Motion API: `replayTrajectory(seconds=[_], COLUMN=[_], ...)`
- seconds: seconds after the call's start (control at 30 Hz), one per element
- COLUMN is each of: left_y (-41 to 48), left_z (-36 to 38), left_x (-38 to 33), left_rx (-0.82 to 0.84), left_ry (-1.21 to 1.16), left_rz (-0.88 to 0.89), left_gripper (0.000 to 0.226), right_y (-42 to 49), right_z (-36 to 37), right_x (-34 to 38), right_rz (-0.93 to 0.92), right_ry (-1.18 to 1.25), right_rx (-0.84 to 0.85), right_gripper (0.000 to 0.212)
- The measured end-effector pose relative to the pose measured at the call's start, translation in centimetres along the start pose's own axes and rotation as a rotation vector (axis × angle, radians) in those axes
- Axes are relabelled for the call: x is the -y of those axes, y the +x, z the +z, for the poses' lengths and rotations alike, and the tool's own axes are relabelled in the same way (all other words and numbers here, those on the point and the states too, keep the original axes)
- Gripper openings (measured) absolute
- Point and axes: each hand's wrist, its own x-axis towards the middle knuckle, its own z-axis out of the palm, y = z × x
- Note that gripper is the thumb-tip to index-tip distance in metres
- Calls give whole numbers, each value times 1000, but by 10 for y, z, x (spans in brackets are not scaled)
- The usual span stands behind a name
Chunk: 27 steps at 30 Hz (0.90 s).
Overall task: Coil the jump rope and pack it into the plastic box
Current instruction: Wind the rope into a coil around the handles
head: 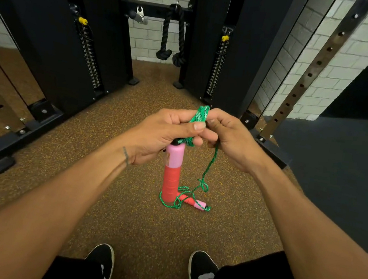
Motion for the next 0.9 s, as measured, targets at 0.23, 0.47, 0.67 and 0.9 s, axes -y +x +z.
replayTrajectory(seconds=[0.23, 0.47, 0.67, 0.9], left_y=[4, 7, 7, 5], left_z=[-5, -17, -19, -6], left_x=[-2, 9, 12, 11], left_rx=[-175, -385, -313, -133], left_ry=[-136, 159, 668, 186], left_rz=[109, 52, 119, -55], left_gripper=[35, 19, 39, 27], right_y=[-2, -13, -18, -19], right_z=[24, 41, 21, 6], right_x=[-11, 15, 27, 36], right_rz=[107, -74, -43, -167], right_ry=[-164, -691, -386, -156], right_rx=[78, 147, 151, 7], right_gripper=[25, 20, 17, 12])
